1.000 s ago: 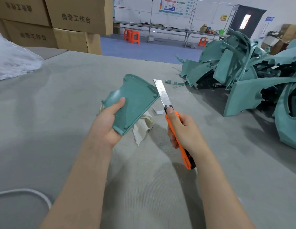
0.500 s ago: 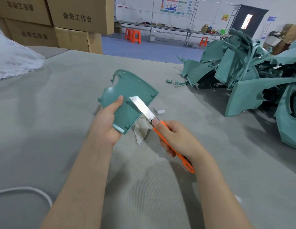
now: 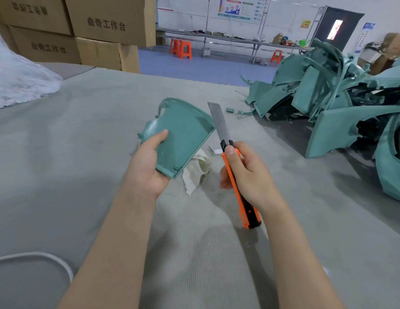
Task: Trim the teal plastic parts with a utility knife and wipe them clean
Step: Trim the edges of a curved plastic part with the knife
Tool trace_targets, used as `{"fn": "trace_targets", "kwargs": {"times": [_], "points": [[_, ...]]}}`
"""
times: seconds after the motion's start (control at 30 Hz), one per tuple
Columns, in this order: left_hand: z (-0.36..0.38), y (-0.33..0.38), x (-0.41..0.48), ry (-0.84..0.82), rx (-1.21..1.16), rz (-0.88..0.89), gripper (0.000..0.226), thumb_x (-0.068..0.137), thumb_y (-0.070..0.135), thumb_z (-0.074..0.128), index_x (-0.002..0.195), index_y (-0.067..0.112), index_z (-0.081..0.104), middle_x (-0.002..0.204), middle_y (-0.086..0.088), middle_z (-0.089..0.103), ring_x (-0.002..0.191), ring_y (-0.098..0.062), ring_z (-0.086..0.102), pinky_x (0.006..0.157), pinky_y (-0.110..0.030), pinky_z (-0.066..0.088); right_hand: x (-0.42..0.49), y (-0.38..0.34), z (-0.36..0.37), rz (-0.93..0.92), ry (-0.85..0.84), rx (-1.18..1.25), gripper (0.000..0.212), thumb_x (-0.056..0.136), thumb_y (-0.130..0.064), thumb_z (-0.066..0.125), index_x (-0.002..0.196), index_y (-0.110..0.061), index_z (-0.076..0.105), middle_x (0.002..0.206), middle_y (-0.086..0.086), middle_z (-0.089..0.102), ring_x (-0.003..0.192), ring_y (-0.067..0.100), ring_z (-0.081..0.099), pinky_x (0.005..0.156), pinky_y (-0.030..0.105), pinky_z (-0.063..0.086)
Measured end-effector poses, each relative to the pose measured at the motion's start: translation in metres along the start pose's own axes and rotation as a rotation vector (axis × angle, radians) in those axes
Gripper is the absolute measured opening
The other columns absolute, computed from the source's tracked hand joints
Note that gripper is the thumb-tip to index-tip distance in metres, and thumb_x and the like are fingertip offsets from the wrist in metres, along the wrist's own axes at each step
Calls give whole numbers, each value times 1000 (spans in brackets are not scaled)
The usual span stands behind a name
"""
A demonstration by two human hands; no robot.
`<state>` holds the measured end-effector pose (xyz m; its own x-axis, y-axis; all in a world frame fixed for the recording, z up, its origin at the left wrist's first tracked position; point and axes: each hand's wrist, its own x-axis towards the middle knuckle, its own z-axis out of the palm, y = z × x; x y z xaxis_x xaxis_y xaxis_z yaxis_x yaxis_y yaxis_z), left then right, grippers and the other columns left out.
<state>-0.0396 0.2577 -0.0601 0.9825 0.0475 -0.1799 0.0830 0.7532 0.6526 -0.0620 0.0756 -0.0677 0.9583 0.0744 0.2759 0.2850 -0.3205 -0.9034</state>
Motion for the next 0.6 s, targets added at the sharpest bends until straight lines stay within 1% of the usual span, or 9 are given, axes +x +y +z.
{"fn": "trace_targets", "kwargs": {"times": [0.07, 0.17, 0.23, 0.3, 0.37, 0.43, 0.47, 0.53, 0.6], "points": [[1, -1, -1, -16, -3, 2, 28, 95, 14, 56, 123, 11, 60, 108, -8, 72, 88, -21, 72, 63, -32, 59, 1, 3, 1, -17, 7, -22, 20, 102, -31, 44, 89, -23, 56, 63, -2, 63, 59, 19, 65, 58, 24, 53], [4, -2, -2, -35, -12, 0, 29, 97, 16, 53, 124, 9, 60, 111, -9, 71, 90, -21, 72, 64, -32, 59, 4, 7, 2, -33, 49, -96, 19, 103, -28, 43, 89, -27, 56, 63, -6, 57, 53, 11, 60, 55, 21, 50], [5, -2, -3, -49, -26, -8, 30, 97, 17, 52, 125, 9, 59, 113, -9, 71, 91, -21, 71, 66, -32, 59, 5, 8, 2, -33, 66, -120, 19, 103, -27, 42, 90, -27, 56, 67, -2, 58, 52, 11, 60, 53, 20, 49], [5, -2, -4, -62, -34, -13, 31, 98, 18, 52, 126, 9, 59, 114, -9, 70, 93, -21, 71, 68, -32, 60, 5, 8, 2, -24, 58, -110, 20, 103, -26, 42, 89, -28, 56, 72, 5, 61, 54, 11, 61, 51, 15, 46], [5, -2, -5, -75, -35, -18, 32, 98, 18, 51, 128, 9, 57, 117, -8, 69, 99, -22, 69, 71, -33, 59, 5, 10, 0, -12, 54, -122, 21, 103, -27, 42, 87, -32, 55, 73, 5, 61, 54, 9, 60, 50, 13, 44], [6, -2, -5, -81, -32, -24, 34, 98, 19, 51, 130, 9, 56, 120, -8, 68, 105, -22, 67, 75, -34, 59, 5, 12, -2, 2, 59, -141, 22, 103, -30, 42, 86, -32, 56, 68, 1, 58, 50, 8, 56, 49, 15, 44], [6, -2, -5, -84, -32, -26, 34, 98, 18, 51, 130, 9, 56, 120, -8, 68, 105, -22, 67, 75, -34, 59, 5, 13, -2, 8, 67, -145, 23, 102, -32, 42, 84, -29, 56, 65, -1, 56, 48, 7, 54, 48, 16, 45], [6, -2, -6, -90, -36, -24, 32, 97, 18, 51, 127, 9, 57, 117, -9, 69, 97, -22, 70, 69, -32, 60, 5, 14, 0, 16, 100, -139, 31, 101, -38, 42, 80, -20, 56, 59, -3, 51, 45, 9, 49, 46, 21, 45], [6, -2, -7, -86, -33, -21, 30, 97, 17, 51, 126, 9, 59, 116, -9, 69, 90, -22, 71, 64, -32, 59, 6, 15, 2, 11, 129, -116, 40, 100, -44, 43, 76, -13, 52, 55, -5, 45, 47, 13, 45, 47, 29, 45]]}}
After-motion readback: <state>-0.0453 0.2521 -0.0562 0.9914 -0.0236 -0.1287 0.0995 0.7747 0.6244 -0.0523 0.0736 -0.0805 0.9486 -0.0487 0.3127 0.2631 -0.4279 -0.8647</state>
